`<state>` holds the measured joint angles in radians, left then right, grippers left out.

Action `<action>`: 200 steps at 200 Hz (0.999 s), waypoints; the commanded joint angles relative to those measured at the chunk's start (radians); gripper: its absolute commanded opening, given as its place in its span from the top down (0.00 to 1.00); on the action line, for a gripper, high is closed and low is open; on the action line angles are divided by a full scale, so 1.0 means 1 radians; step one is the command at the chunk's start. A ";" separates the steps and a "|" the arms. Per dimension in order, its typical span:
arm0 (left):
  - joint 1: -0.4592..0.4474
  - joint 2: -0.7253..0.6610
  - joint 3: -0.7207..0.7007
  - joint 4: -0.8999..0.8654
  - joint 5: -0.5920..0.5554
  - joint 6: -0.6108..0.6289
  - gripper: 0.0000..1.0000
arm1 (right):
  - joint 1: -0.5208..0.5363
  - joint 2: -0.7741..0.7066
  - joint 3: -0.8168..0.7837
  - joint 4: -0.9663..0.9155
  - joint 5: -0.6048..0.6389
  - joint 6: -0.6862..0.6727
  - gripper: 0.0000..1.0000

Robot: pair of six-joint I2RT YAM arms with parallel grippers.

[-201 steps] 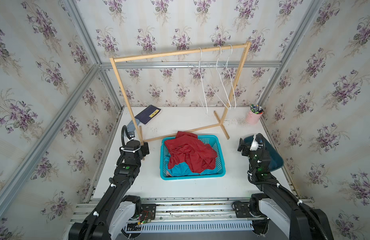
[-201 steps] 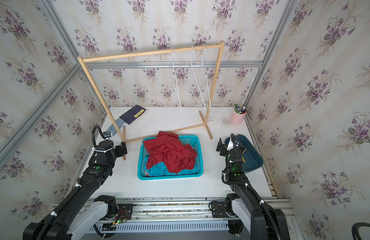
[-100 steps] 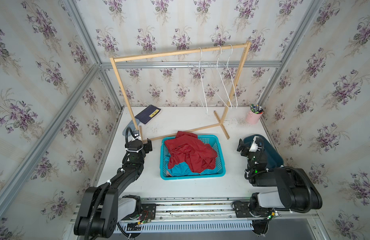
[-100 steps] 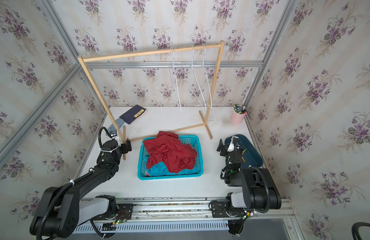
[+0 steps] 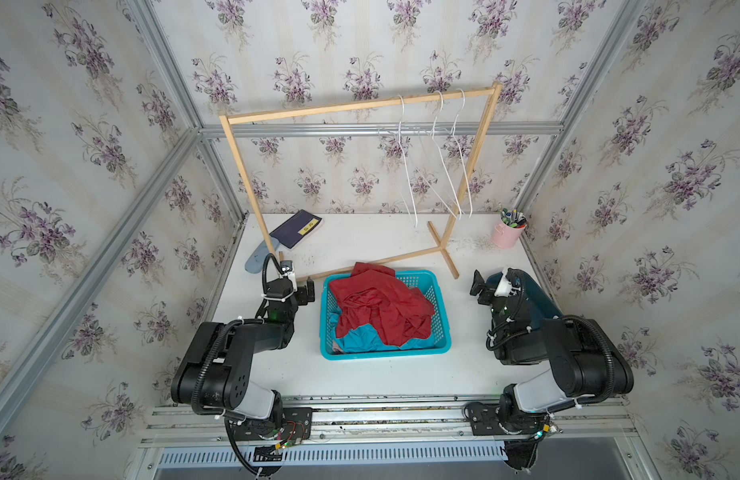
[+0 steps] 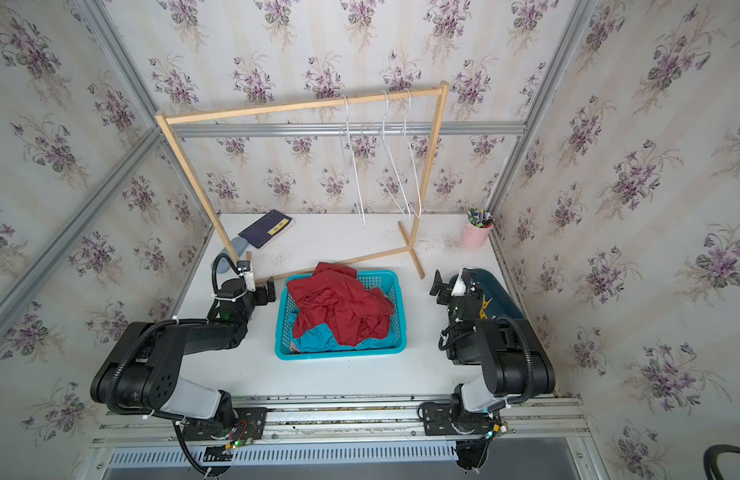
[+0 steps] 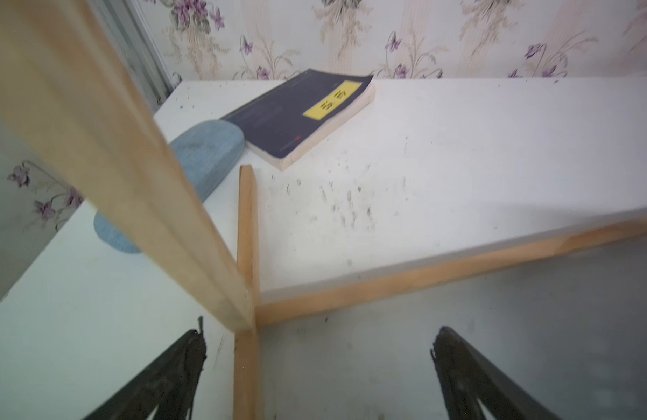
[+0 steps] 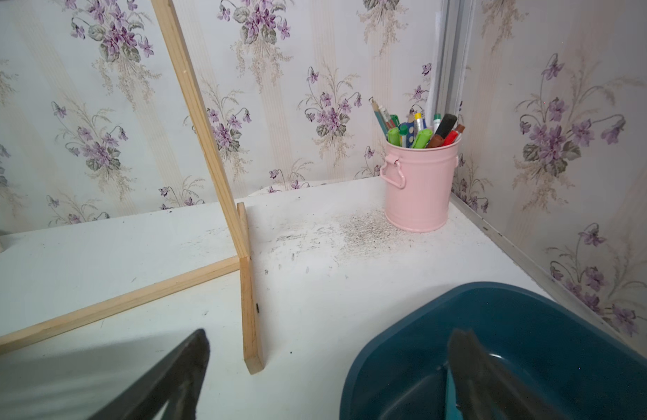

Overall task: Remove the clothespins securing t-shirts to the hanger
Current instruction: Reset both arms

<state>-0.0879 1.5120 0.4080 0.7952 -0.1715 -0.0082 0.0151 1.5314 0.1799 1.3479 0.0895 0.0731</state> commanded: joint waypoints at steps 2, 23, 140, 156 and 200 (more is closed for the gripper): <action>-0.003 -0.001 0.010 -0.024 0.023 0.017 0.01 | 0.000 0.004 0.007 -0.003 -0.006 -0.012 0.00; -0.003 -0.001 0.008 -0.016 0.023 0.020 0.01 | 0.000 0.004 0.013 -0.013 -0.013 -0.015 0.00; -0.004 0.000 0.009 -0.018 0.019 0.021 0.01 | 0.006 0.004 0.015 -0.017 0.006 -0.016 0.00; -0.004 0.001 0.009 -0.018 0.020 0.020 0.01 | 0.006 0.004 0.009 -0.007 -0.002 -0.019 0.00; -0.005 0.001 0.009 -0.018 0.020 0.021 0.01 | 0.006 0.001 0.004 0.001 -0.007 -0.021 0.00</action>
<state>-0.0921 1.5124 0.4122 0.7704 -0.1558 0.0093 0.0204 1.5326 0.1864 1.3231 0.0822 0.0555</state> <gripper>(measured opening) 0.993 0.998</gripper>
